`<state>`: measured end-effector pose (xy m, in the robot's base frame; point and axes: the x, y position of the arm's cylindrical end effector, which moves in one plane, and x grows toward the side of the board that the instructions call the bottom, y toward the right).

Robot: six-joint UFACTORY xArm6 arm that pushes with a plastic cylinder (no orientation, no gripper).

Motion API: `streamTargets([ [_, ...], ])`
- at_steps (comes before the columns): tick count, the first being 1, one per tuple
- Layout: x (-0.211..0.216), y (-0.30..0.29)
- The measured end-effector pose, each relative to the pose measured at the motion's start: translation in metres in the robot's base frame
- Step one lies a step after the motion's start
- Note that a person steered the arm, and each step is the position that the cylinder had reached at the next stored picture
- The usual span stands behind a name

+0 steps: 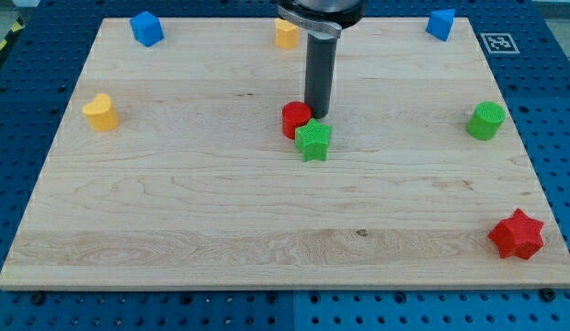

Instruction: Move the red circle to the bottom left

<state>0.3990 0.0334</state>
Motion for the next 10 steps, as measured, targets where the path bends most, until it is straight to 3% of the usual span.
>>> streamTargets([
  [4, 0.082, -0.134],
  [6, 0.114, -0.135],
  [7, 0.119, -0.103],
  [10, 0.143, -0.119],
])
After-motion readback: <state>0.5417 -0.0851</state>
